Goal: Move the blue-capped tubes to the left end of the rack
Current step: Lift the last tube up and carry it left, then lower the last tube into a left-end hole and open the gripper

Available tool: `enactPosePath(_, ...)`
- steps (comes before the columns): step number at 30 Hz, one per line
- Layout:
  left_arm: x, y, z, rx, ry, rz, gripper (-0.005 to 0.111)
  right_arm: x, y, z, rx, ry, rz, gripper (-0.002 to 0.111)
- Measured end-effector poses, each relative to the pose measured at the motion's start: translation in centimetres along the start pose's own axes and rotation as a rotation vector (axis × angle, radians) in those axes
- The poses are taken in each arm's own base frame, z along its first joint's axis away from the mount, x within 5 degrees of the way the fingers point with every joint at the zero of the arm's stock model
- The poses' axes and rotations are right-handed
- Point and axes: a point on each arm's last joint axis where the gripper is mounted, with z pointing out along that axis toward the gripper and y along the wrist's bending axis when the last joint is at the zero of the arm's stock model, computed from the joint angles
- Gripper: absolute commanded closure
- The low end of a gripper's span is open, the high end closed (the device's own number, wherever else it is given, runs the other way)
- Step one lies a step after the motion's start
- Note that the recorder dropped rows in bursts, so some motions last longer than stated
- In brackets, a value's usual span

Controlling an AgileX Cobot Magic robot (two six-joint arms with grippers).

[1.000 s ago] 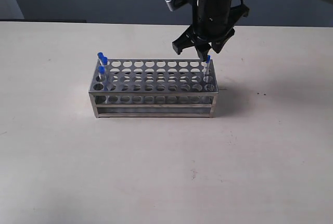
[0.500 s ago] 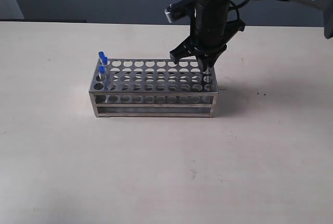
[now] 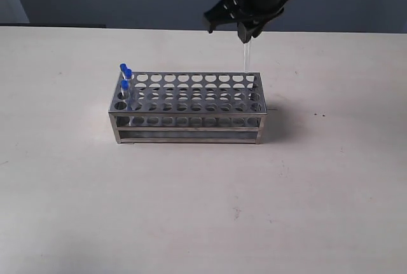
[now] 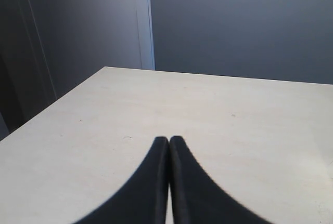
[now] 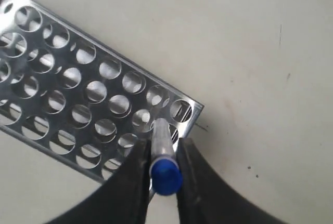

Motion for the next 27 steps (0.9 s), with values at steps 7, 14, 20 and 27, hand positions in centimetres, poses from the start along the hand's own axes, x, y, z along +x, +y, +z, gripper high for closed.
enactPosePath(7,0.0,0.0,0.0,0.0,0.0,0.0,0.106,-1.0,5.2,-2.5,-0.225,-0.168,-0.132,0.109)
enactPosePath(14,0.0,0.0,0.0,0.0,0.0,0.0,0.106,-2.3,10.3,-1.4,-0.349,-0.193,-0.239,0.109)
enactPosePath(20,0.0,0.0,0.0,0.0,0.0,0.0,0.106,-3.8,12.7,-0.1,-0.38,-0.193,-0.286,0.109)
enactPosePath(27,0.0,0.0,0.0,0.0,0.0,0.0,0.106,-4.5,13.5,1.1,-0.401,-0.182,-0.289,0.109)
